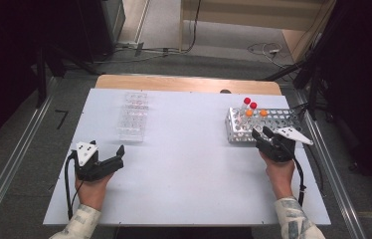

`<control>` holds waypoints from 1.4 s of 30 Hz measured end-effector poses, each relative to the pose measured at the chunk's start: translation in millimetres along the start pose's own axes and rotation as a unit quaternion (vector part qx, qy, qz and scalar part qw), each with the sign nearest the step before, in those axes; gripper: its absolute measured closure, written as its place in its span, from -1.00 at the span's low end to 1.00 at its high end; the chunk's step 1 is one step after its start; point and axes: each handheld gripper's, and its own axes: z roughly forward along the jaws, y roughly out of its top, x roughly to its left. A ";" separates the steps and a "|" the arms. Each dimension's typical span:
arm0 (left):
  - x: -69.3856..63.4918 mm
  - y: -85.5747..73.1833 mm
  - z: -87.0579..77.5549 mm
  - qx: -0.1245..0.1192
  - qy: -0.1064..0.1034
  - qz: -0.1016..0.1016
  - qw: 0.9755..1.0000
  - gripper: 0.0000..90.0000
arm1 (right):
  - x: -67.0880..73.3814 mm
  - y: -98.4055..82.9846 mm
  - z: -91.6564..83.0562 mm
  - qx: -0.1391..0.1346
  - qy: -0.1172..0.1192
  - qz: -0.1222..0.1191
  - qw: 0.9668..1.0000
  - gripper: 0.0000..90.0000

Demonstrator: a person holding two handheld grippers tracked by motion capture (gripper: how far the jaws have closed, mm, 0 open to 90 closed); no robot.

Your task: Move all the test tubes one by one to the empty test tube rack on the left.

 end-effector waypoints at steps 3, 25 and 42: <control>-0.9 0.0 0.1 0.000 0.000 0.001 1.000 -0.84 | 0.7 1.7 7.9 0.003 -0.004 -0.005 1.000 0.23; -3.4 -0.2 1.3 0.000 -0.005 0.004 1.000 -0.84 | 5.6 3.2 25.3 -0.001 -0.015 -0.026 1.000 0.60; -5.4 -0.9 2.8 0.005 -0.005 0.008 1.000 -0.83 | 12.4 36.4 -14.5 -0.077 -0.014 -0.033 0.996 0.63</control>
